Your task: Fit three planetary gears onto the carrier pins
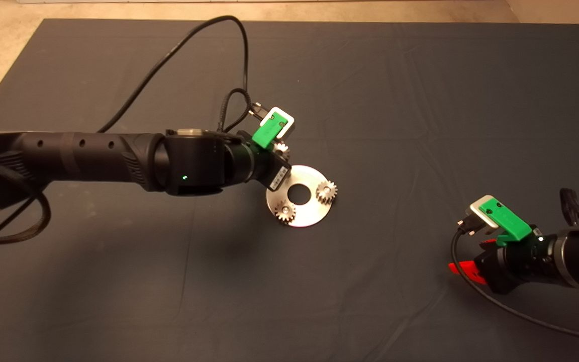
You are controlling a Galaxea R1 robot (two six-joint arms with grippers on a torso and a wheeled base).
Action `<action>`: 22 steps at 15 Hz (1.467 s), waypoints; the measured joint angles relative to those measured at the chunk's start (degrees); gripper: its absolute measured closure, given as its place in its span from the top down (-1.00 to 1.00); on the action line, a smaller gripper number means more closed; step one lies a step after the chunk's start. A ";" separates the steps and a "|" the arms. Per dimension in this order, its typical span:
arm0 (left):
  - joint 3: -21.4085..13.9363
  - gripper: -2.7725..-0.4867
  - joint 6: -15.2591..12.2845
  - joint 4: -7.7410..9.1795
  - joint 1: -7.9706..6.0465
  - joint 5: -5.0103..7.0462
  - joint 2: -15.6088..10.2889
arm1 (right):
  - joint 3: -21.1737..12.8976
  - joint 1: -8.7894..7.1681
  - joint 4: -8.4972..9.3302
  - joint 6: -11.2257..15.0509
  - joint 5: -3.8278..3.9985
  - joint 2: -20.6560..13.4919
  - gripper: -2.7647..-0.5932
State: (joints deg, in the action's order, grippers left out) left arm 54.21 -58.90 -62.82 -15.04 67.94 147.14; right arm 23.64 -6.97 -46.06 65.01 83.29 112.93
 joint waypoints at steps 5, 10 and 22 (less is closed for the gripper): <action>0.09 -0.95 0.00 -0.02 -0.04 0.39 0.84 | -0.02 -0.03 0.00 -0.02 -0.03 0.10 0.22; 0.09 -0.96 0.00 0.01 0.58 0.12 1.89 | -0.02 -0.22 0.00 -0.02 -0.02 0.11 0.22; 0.63 -0.96 -0.02 -2.26 3.30 0.09 2.72 | -0.07 -0.33 0.00 -0.01 0.01 0.10 0.22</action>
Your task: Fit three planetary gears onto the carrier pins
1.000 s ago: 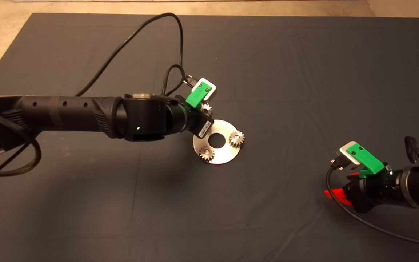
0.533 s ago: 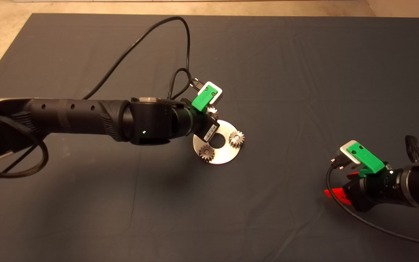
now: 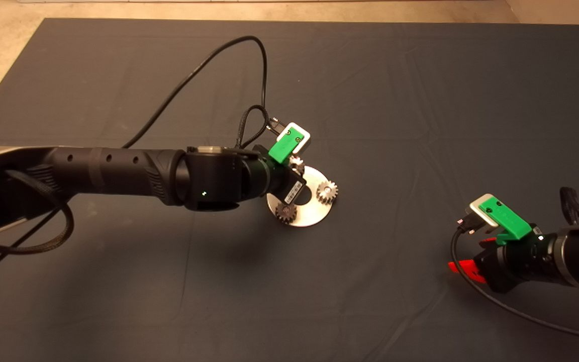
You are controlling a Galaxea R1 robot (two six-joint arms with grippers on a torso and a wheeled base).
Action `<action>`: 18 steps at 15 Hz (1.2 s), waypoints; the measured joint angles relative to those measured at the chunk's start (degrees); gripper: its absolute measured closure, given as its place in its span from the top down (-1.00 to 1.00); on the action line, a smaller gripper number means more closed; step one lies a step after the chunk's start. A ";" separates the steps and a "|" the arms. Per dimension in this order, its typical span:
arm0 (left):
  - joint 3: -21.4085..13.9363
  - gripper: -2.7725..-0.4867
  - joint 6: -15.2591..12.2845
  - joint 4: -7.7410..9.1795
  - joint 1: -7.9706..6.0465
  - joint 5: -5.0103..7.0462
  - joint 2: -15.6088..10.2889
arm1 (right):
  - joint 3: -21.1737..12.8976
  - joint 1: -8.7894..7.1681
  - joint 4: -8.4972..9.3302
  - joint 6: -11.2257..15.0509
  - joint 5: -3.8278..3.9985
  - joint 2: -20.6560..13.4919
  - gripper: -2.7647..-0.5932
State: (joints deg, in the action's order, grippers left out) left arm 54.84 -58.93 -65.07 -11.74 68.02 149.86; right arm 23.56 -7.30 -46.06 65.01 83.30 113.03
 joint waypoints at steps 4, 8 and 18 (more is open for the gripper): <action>0.42 -0.96 0.00 -0.52 0.00 -0.74 -0.02 | -0.04 0.00 0.00 -0.02 -0.02 0.00 0.22; 1.98 -0.96 0.03 -0.63 0.00 -1.76 -0.02 | -0.04 0.00 0.00 -0.02 -0.02 0.00 0.22; 3.26 -0.96 0.06 -0.72 0.00 -2.93 -0.22 | -0.04 0.00 0.00 -0.02 -0.02 -0.02 0.22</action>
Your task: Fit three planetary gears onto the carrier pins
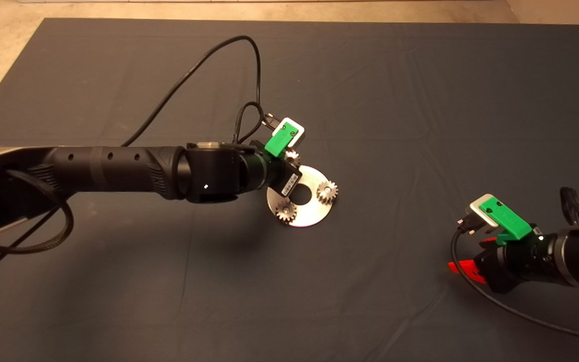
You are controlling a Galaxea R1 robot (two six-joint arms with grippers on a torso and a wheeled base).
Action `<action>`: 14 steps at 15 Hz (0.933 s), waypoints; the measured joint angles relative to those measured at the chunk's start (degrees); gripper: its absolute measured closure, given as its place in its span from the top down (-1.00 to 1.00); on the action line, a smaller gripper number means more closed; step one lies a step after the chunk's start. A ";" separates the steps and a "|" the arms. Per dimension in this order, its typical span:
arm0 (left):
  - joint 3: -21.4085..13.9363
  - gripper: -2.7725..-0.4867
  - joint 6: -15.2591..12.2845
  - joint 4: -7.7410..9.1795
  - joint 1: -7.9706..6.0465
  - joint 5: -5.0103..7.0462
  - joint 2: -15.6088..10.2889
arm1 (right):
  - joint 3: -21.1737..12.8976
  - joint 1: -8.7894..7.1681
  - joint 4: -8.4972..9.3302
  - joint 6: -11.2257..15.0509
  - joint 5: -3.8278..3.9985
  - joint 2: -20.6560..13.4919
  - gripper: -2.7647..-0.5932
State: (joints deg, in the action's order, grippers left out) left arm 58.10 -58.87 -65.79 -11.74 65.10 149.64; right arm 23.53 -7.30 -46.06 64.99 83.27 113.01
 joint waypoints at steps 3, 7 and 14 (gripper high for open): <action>0.00 -0.96 0.00 0.00 0.00 -0.22 0.00 | 0.00 0.00 0.00 0.00 0.00 0.00 0.22; 0.00 -0.96 0.00 0.00 0.04 -0.22 0.00 | 0.00 0.00 0.00 0.00 0.00 0.00 0.22; 0.00 -0.96 0.05 -0.41 0.96 -0.41 -0.27 | -0.22 0.00 0.00 0.00 0.00 -0.05 0.22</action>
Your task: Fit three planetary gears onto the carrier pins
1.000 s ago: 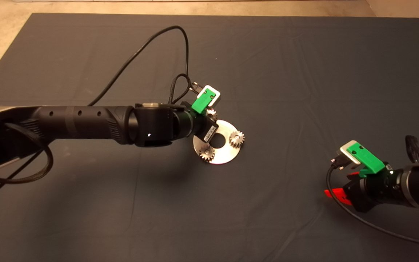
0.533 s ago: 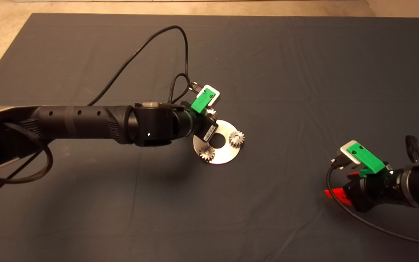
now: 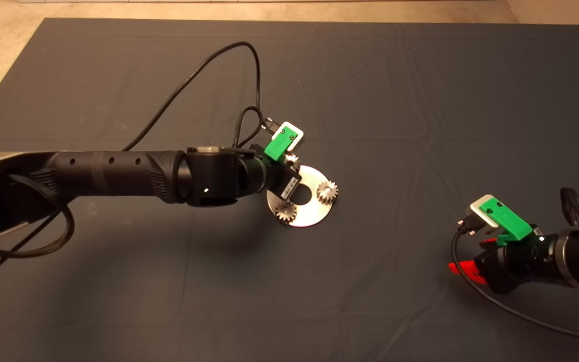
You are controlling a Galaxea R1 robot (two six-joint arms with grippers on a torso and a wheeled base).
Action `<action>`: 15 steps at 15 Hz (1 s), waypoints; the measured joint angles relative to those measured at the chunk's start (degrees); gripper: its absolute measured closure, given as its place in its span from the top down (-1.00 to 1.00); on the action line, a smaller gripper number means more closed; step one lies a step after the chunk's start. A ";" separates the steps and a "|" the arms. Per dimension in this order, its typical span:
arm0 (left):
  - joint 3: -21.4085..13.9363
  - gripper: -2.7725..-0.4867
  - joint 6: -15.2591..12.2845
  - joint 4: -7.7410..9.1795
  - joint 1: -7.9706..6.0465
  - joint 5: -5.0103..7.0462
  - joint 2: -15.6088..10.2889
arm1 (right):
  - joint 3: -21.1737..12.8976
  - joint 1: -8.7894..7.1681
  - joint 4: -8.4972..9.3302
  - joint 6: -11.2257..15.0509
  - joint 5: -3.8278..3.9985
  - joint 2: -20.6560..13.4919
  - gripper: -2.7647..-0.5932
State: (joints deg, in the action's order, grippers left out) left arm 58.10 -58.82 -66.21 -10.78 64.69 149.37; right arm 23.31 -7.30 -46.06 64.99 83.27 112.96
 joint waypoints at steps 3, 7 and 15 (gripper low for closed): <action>0.05 -0.96 0.58 0.00 0.00 -0.01 -0.01 | -0.02 0.00 0.00 0.00 0.00 0.00 0.22; 0.41 -0.96 1.24 -0.01 0.00 -0.01 -0.01 | -0.02 0.00 0.00 0.00 -0.01 0.00 0.22; 0.85 -0.96 1.30 0.04 0.00 -0.22 0.00 | -0.07 0.00 0.00 0.00 -0.04 0.02 0.22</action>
State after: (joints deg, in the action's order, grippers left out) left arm 58.95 -57.52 -66.17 -10.78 64.46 149.37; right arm 23.24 -7.30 -46.06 64.99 83.24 112.98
